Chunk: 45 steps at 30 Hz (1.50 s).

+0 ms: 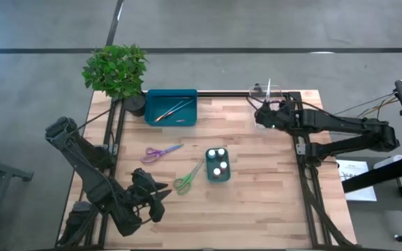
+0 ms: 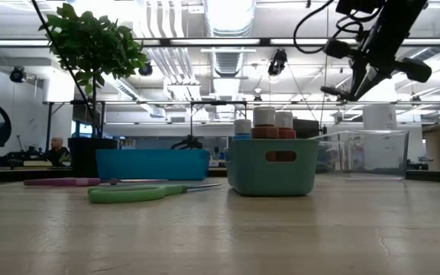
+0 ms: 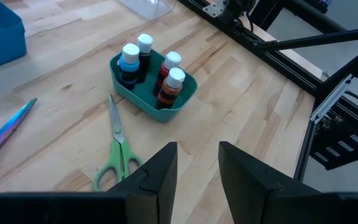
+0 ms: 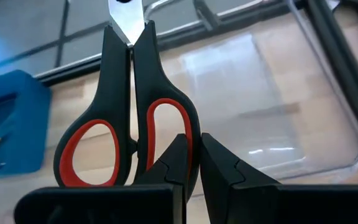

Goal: Pick & Place Paint Supplies
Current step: Put the right black scissors into the transparent bin

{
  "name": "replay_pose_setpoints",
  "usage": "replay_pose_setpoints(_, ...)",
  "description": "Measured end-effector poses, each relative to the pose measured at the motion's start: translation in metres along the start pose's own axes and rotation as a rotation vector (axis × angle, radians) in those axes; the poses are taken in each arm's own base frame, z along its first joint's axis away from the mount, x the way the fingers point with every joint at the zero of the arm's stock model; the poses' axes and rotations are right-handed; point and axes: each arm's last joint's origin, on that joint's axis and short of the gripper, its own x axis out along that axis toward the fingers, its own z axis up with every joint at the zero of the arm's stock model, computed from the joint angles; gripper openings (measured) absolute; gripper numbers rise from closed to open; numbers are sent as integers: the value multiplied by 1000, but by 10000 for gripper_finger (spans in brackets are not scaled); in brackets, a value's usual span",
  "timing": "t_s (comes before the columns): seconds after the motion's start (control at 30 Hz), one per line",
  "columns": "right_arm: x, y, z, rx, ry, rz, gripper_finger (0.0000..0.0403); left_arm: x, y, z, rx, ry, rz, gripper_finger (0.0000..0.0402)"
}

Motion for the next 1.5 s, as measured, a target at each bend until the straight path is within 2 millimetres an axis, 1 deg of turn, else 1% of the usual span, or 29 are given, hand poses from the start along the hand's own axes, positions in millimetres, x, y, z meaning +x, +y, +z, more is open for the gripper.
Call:
replay_pose_setpoints(0.43, 30, -4, 21, -149, 33, -158, 18, 0, -1, 0, -17, -1, -5, 127)
replay_pose_setpoints(0.6, 39, -4, 24, -198, 49, -201, 18, 0, -1, 0, -17, 0, -5, 127)
replay_pose_setpoints(1.0, 60, 0, 17, -304, 90, -289, 18, 0, 0, 0, -31, 0, -3, 127)
replay_pose_setpoints(1.3, 65, 0, 17, -343, 77, -318, 18, 0, -1, 0, -43, 3, -6, 127)
replay_pose_setpoints(1.5, 68, -4, 16, -384, 84, -338, 18, 0, -1, 0, -43, 3, -6, 127)
